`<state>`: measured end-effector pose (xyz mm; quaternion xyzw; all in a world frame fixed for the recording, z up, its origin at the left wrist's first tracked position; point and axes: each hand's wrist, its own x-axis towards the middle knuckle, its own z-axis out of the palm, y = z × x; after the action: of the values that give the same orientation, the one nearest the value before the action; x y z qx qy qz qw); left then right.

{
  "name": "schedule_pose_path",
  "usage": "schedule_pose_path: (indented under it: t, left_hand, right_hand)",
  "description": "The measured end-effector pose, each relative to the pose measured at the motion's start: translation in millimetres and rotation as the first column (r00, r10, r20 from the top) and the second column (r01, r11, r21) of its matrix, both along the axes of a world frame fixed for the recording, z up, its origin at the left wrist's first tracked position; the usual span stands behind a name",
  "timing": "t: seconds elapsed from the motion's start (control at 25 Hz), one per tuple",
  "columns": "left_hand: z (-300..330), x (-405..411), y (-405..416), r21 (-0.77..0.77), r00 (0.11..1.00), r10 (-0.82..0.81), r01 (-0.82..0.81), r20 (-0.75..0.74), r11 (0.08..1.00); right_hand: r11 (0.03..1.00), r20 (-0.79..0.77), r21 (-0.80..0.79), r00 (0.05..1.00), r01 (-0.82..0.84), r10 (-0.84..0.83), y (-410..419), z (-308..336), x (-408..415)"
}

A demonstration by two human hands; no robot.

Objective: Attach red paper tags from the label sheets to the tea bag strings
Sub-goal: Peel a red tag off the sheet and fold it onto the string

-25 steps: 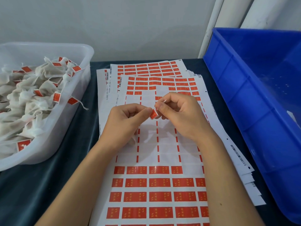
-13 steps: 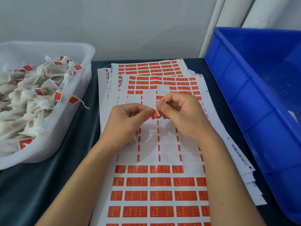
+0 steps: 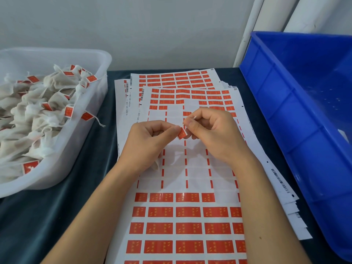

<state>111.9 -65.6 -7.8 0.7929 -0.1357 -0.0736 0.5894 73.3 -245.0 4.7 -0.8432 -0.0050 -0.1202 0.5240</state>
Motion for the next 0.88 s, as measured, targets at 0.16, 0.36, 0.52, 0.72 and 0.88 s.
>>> schedule_pose_path:
  t: [0.16, 0.36, 0.52, 0.72, 0.88]
  left_hand:
    - [0.2, 0.3, 0.1, 0.001, 1.0, 0.002, -0.002, -0.004, 1.0]
    - [1.0, -0.4, 0.6, 0.008, 1.0, 0.006, -0.006, -0.005, 1.0]
    - [2.0, -0.9, -0.3, 0.016, 1.0, 0.011, -0.011, -0.014, 1.0]
    - [2.0, -0.6, 0.4, 0.022, 1.0, 0.005, -0.004, -0.027, 1.0]
    - [0.6, -0.5, 0.9, 0.026, 1.0, 0.005, -0.005, -0.023, 1.0]
  right_hand:
    - [1.0, -0.002, 0.003, 1.0, 0.006, -0.006, -0.2, -0.5, 0.0]
    - [1.0, -0.004, -0.003, 1.0, 0.008, -0.008, -0.3, -0.8, 0.1]
    - [1.0, -0.005, -0.009, 1.0, 0.011, -0.011, -0.4, -0.7, 0.1]
    - [1.0, -0.001, -0.014, 1.0, 0.016, -0.016, -1.1, -0.3, 0.2]
    - [1.0, -0.009, -0.014, 1.0, 0.006, -0.006, -1.4, -1.5, 0.4]
